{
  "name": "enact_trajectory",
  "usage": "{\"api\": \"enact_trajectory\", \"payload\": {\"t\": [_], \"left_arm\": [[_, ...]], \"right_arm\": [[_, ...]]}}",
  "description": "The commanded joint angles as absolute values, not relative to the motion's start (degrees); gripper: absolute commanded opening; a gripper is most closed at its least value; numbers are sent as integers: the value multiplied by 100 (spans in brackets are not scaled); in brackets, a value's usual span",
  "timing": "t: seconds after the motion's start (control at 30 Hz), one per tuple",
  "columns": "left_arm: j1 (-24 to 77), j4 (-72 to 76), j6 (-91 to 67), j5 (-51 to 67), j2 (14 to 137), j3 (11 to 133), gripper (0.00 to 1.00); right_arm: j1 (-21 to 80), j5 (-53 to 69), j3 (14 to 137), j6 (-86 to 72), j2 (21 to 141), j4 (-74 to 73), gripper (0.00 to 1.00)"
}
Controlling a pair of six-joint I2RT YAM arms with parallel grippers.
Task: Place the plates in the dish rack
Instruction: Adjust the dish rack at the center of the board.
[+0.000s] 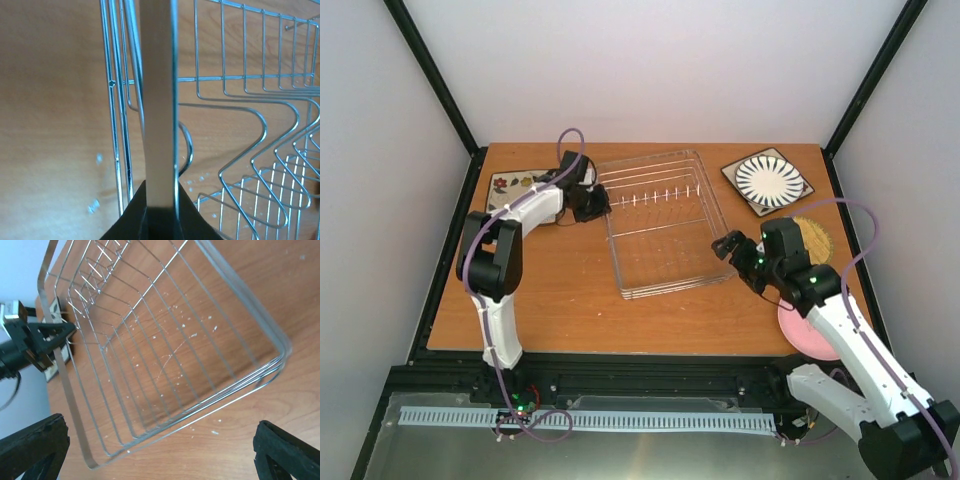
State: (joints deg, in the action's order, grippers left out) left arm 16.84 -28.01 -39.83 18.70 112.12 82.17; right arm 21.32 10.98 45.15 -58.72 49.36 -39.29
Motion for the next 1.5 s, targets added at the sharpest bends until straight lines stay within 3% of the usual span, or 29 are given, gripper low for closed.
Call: {"api": "enact_trajectory", "payload": {"t": [0.0, 0.2, 0.47, 0.73, 1.07, 1.47], "left_arm": [[1287, -3280, -2238, 889, 11835, 9080, 1], [1187, -4187, -1699, 384, 12620, 10497, 3], [1162, -4227, -1621, -250, 12168, 10206, 45], [1107, -4372, -1589, -429, 11905, 10117, 51], [637, -3551, -1651, 1712, 11592, 9481, 51], [589, -4019, -1406, 831, 11597, 9701, 56]], "right_arm": [[2156, 796, 5052, -4825, 5324, -4535, 100], [2161, 949, 5173, -4690, 5513, -4403, 100], [2159, 1110, 5110, -4527, 5697, -4176, 100], [2158, 1192, 5195, -4315, 5995, -3977, 100], [2152, 1067, 6366, -3141, 7266, -4035, 100], [2147, 980, 7211, -2592, 8709, -3887, 100]]}}
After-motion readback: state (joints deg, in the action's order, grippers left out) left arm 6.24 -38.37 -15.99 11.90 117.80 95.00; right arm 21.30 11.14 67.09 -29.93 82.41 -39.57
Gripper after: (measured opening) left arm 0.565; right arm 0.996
